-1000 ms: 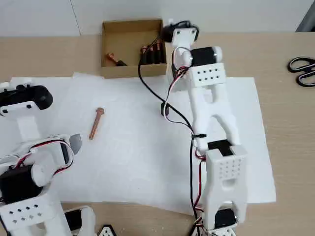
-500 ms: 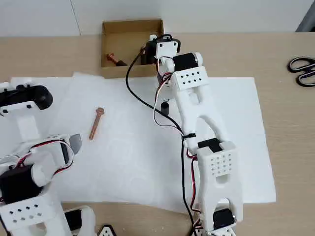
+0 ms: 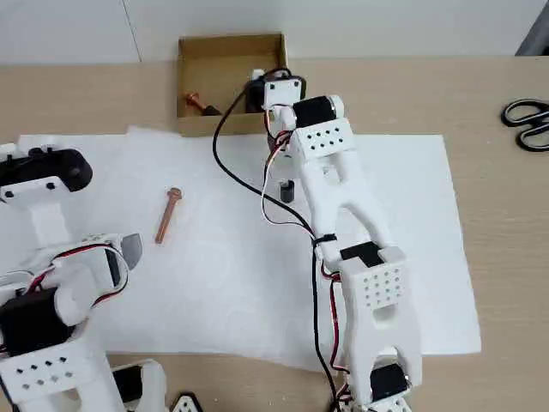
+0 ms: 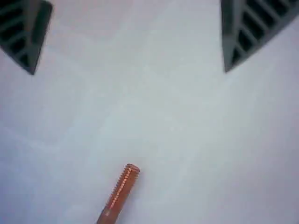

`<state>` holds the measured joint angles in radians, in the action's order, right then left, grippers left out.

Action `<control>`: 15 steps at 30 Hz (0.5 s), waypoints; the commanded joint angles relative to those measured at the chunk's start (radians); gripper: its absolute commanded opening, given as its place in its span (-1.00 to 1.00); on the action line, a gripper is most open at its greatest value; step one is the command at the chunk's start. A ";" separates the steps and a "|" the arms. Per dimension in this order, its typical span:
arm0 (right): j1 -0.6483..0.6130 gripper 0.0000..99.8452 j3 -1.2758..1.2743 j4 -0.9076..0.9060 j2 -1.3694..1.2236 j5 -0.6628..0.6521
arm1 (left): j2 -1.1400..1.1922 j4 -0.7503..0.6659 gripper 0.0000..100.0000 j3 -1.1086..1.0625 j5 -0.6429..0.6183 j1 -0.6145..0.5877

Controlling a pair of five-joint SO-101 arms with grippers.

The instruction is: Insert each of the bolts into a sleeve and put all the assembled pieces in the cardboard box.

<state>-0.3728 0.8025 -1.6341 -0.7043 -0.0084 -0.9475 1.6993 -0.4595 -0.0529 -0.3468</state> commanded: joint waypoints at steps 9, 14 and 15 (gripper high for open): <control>-0.005 -0.58 -0.014 -0.013 0.004 -0.005 | -0.012 0.000 -0.51 0.033 0.000 -0.003; -0.010 -0.58 -0.060 -0.010 0.004 -0.005 | -0.012 0.000 -0.51 0.033 0.000 -0.003; -0.010 -0.58 -0.081 -0.007 0.004 -0.005 | -0.012 0.000 -0.51 0.033 0.000 -0.003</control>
<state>-0.3775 0.7503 -1.6341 -0.7012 -0.0084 -0.9475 1.6993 -0.4595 -0.0529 -0.3468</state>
